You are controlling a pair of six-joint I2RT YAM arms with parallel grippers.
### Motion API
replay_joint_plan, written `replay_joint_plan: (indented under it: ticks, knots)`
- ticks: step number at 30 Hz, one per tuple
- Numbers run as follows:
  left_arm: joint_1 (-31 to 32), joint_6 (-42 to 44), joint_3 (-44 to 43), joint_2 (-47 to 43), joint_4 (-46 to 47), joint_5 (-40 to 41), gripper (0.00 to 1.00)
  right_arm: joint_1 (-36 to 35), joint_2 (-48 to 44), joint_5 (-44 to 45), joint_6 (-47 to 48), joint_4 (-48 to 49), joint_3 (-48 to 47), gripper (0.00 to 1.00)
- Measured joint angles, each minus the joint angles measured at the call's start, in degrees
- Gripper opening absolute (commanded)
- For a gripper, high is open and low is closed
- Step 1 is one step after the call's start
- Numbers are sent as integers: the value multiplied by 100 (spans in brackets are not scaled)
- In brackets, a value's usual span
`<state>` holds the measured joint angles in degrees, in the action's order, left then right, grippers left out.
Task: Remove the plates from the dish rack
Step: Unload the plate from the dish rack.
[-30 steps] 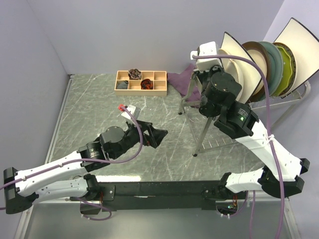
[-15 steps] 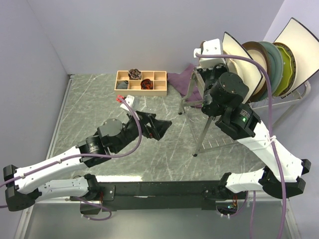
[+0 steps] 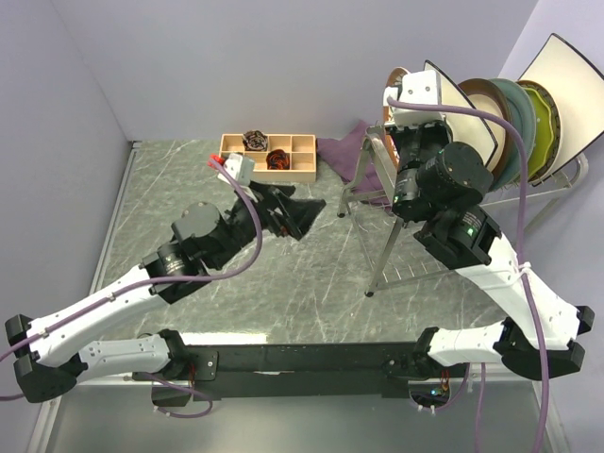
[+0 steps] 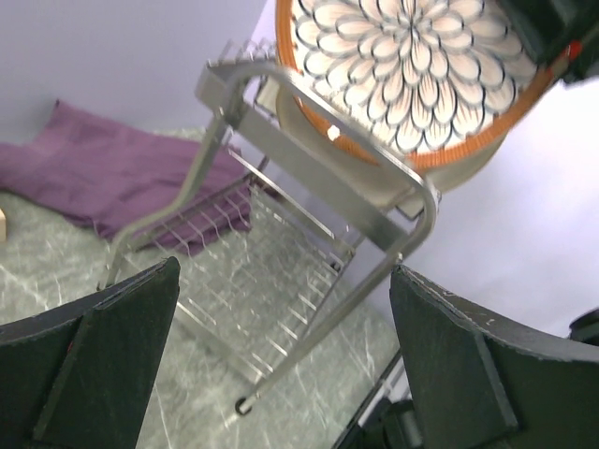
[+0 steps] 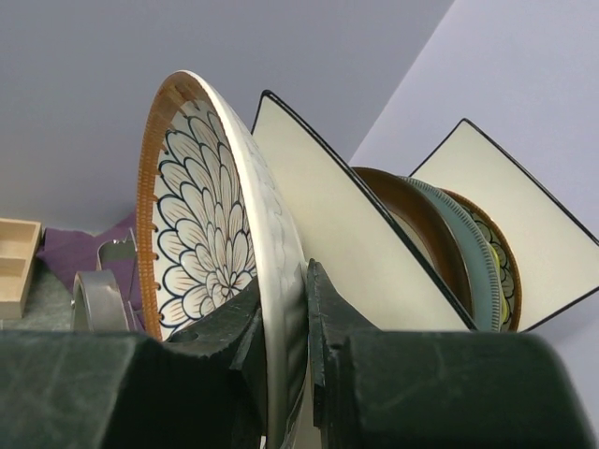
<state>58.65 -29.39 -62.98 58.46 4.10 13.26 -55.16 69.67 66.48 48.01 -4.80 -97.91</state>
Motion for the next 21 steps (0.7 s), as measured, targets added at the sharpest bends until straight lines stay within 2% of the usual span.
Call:
replay_joint_plan:
  ticks: [7,12,21]
  knots:
    - [-540,-52,-203,120,402,-476,99,-4,-160,-44,245,492,280,0]
    - [-1014,-223,-439,520,544,-946,98,-11,-166,-162,400,769,343,0]
    - [-1550,-503,-424,654,662,-1453,99,-11,-160,-334,404,826,306,0]
